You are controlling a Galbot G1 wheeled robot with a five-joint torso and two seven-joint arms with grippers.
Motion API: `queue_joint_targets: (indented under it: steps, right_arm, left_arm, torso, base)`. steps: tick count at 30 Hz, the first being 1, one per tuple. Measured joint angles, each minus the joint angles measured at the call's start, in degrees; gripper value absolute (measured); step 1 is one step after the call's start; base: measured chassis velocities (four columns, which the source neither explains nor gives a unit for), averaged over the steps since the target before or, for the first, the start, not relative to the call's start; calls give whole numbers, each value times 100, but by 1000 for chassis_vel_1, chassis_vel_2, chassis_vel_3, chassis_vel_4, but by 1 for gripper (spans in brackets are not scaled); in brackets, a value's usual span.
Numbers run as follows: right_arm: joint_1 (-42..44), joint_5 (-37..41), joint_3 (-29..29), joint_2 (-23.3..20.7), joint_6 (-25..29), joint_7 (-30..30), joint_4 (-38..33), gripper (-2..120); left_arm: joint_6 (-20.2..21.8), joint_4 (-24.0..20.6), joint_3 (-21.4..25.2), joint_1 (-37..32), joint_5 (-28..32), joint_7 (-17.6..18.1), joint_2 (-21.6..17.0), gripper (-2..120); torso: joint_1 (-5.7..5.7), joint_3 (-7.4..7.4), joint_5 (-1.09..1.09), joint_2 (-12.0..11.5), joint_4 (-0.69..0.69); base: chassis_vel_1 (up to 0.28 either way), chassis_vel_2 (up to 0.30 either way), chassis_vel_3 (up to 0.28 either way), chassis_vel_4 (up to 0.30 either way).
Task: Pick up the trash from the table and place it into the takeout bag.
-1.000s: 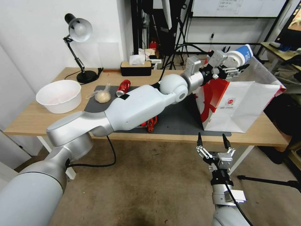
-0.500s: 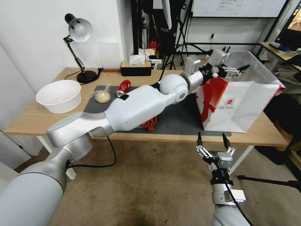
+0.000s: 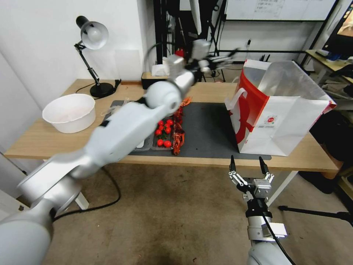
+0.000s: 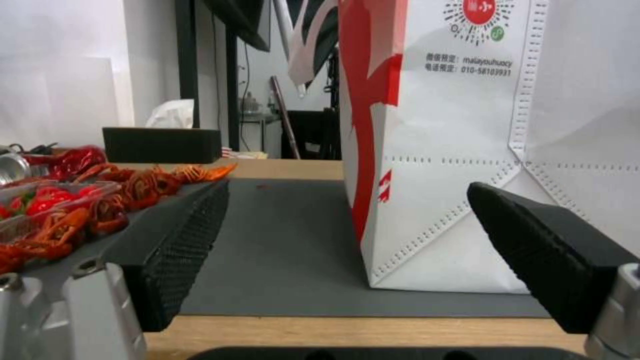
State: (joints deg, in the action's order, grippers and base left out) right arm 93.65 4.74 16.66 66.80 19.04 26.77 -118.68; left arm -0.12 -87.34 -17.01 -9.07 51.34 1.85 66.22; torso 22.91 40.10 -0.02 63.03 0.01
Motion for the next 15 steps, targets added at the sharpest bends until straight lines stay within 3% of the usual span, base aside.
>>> queue_joint_targets:
  steps: [3, 4, 7, 8, 11, 15]
  right_arm:
    - [50, -39, -3, 0, -2, 11, -7, 92]
    - [50, -39, -3, 0, -2, 11, -7, 92]
    - [113, -72, -3, 5, 1, 41, -33, 96]
    - [113, -72, -3, 5, 1, 41, -33, 96]
    - [180, -97, 7, 23, 8, 80, -52, 100]
    - [222, -122, 9, 47, 17, 99, -53, 100]
  left_arm:
    - [30, -355, 542, -620, -276, 13, -466, 100]
    - [30, -355, 542, -620, -276, 13, -466, 100]
    - [138, -868, 1085, -1344, -680, 143, -866, 100]
    - [138, -868, 1085, -1344, -680, 143, -866, 100]
    - [243, -1407, 1808, -2296, -1112, 299, -1133, 100]
    - [257, -1696, 2222, -2884, -1297, 401, -1226, 100]
  torso:
    - [0, 0, -1, 0, 0]
    - [0, 0, -1, 0, 0]
    - [0, 0, 0, 0, -1]
    - [0, 0, 0, 0, -1]
    - [0, 0, -1, 0, 1]
    - [0, -1, 3, 0, 0]
  base:
    - [0, 0, 0, 0]
    - [0, 0, 0, 0]
    - [0, 0, 0, 0]
    - [0, 0, 0, 0]
    - [0, 0, 0, 0]
    - [0, 0, 0, 0]
